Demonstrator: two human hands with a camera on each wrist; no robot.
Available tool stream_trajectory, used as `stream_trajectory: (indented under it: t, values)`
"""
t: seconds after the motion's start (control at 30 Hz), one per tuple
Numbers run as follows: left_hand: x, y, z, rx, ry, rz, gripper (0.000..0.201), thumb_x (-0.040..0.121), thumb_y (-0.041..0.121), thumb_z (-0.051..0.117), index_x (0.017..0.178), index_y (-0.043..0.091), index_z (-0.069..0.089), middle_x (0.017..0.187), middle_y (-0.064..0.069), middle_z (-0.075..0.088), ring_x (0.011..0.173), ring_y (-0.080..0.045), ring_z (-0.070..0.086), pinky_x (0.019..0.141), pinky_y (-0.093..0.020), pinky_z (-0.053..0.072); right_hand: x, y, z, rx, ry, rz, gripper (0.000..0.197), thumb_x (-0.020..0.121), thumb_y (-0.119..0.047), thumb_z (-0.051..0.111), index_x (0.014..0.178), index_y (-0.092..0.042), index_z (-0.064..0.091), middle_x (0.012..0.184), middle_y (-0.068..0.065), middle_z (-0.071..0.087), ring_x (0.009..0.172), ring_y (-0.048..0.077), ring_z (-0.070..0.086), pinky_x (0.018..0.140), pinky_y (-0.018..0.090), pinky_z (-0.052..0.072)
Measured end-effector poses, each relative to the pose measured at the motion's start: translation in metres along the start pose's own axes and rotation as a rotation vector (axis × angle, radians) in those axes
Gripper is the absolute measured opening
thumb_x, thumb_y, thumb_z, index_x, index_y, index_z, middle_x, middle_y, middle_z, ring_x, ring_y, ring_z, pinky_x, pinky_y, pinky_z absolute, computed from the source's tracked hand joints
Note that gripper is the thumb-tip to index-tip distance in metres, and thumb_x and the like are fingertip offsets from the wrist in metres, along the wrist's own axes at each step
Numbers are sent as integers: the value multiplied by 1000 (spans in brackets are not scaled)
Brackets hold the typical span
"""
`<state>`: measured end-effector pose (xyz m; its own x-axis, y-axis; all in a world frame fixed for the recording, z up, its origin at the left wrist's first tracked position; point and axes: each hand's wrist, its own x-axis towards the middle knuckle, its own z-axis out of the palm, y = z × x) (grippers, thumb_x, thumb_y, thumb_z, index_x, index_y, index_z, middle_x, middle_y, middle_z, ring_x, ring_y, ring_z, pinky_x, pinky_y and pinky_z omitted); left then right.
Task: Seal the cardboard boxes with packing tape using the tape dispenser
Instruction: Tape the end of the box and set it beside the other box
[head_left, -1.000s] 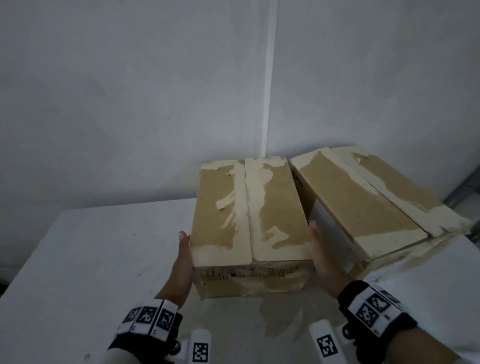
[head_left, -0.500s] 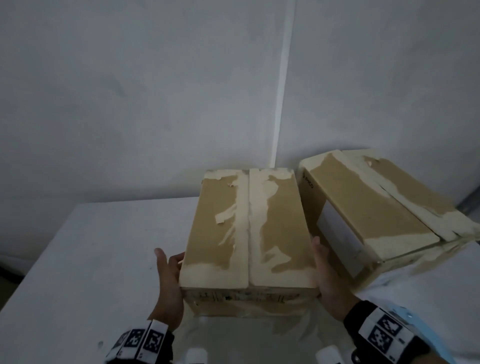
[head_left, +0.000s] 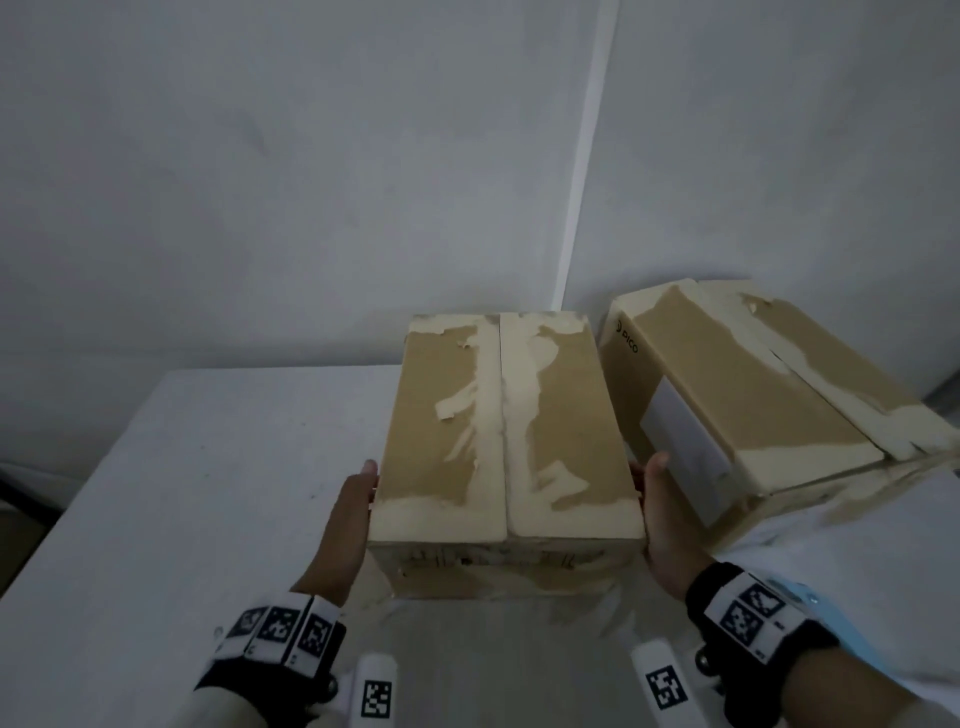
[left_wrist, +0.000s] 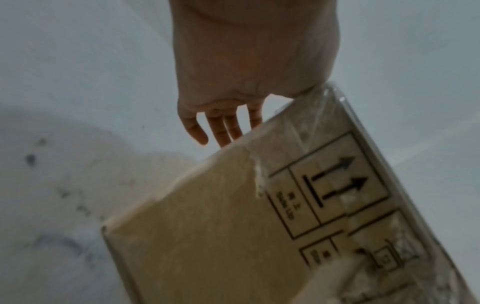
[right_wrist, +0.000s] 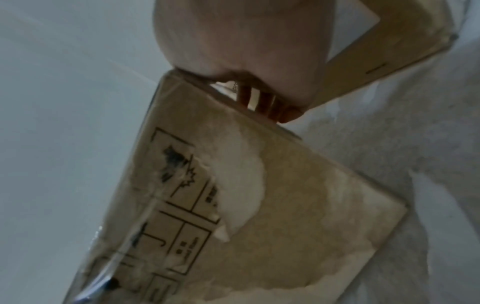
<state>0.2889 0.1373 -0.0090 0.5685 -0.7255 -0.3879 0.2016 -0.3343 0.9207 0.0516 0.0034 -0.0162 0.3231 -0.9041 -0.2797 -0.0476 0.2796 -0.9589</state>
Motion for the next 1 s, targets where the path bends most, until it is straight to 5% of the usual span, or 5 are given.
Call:
stream_trajectory:
  t: [0.27, 0.4, 0.63, 0.8, 1.0]
  values:
    - [1, 14, -7, 292, -67, 77, 38, 96, 42, 31, 125, 20, 41, 122, -1, 48, 102, -17, 51, 75, -24, 44, 3, -6, -9, -221, 165, -106, 56, 96, -46, 19, 112, -9, 58, 116, 10, 61, 108, 25, 56, 99, 46, 42]
    - [0, 14, -1, 308, -75, 80, 42, 98, 36, 32, 137, 20, 34, 120, -1, 47, 96, -15, 50, 70, -24, 41, -7, -14, 7, -89, 78, -179, 45, 99, -32, 16, 112, -8, 52, 100, 3, 61, 94, 15, 58, 69, 12, 48]
    - [1, 9, -12, 285, -57, 77, 39, 98, 34, 31, 135, 20, 36, 118, -2, 49, 95, -14, 51, 70, -21, 42, -6, 0, 20, 74, -64, -161, 72, 66, -80, 31, 100, -24, 61, 89, -5, 72, 82, 7, 68, 63, 18, 54]
    - [7, 3, -32, 262, 49, 48, 41, 98, 35, 31, 135, 18, 37, 116, -3, 51, 96, -19, 52, 79, -34, 41, -4, 6, 42, 64, -35, -180, 49, 97, -42, 15, 91, -23, 59, 93, 1, 65, 80, 9, 65, 66, 23, 51]
    - [16, -3, -63, 353, 64, 71, 44, 98, 41, 29, 131, 18, 45, 122, -5, 56, 103, -23, 56, 86, -39, 44, -5, 18, 5, -385, -296, -371, 68, 68, -83, 35, 114, -36, 52, 116, -9, 62, 102, 7, 62, 88, 27, 50]
